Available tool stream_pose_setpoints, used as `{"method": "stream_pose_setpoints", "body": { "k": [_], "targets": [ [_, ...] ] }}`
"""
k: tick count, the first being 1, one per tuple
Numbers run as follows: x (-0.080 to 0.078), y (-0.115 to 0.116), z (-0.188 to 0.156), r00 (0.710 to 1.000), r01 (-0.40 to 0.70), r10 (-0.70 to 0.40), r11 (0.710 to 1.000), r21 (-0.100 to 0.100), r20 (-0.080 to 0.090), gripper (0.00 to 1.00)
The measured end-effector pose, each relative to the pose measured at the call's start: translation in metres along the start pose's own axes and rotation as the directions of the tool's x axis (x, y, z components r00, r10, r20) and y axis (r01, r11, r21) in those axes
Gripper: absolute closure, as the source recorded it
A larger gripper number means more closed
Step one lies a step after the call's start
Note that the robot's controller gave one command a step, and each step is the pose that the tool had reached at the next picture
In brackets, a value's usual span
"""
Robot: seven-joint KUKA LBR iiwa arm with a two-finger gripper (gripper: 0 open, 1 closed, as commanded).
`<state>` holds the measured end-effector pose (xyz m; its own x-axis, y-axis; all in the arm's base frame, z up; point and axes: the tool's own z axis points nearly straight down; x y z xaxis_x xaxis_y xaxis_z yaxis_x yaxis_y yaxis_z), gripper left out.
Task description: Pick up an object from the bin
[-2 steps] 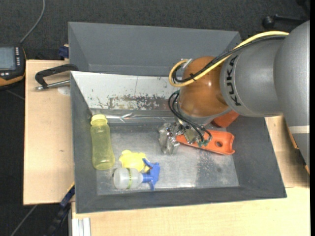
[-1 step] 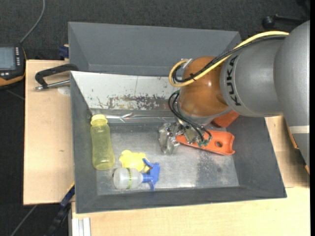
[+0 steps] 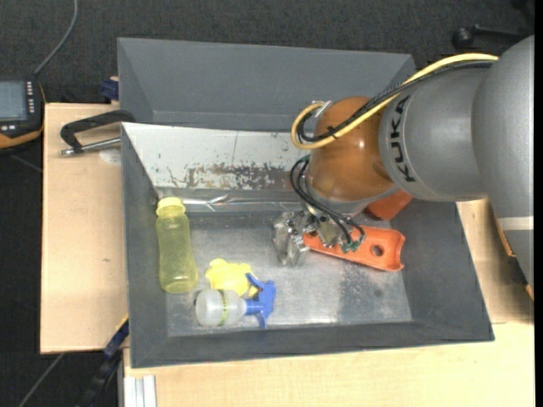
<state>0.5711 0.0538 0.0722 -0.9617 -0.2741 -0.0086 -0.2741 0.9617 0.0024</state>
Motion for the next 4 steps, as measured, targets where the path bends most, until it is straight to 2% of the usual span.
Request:
{"method": "stream_pose_setpoints", "body": {
  "k": [1, 2, 3, 4],
  "targets": [
    [-0.004, -0.014, 0.000, 0.982, 0.188, -0.188, 0.982, 0.001, 0.004, 1.00],
    [-0.004, -0.027, -0.001, 0.956, 0.292, -0.292, 0.956, 0.002, 0.005, 1.00],
    [-0.014, -0.053, 0.000, 0.964, 0.265, -0.265, 0.964, 0.003, 0.010, 0.00],
    [-0.015, -0.059, 0.001, 0.956, 0.293, -0.293, 0.956, 0.003, 0.011, 0.00]
  ]
}}
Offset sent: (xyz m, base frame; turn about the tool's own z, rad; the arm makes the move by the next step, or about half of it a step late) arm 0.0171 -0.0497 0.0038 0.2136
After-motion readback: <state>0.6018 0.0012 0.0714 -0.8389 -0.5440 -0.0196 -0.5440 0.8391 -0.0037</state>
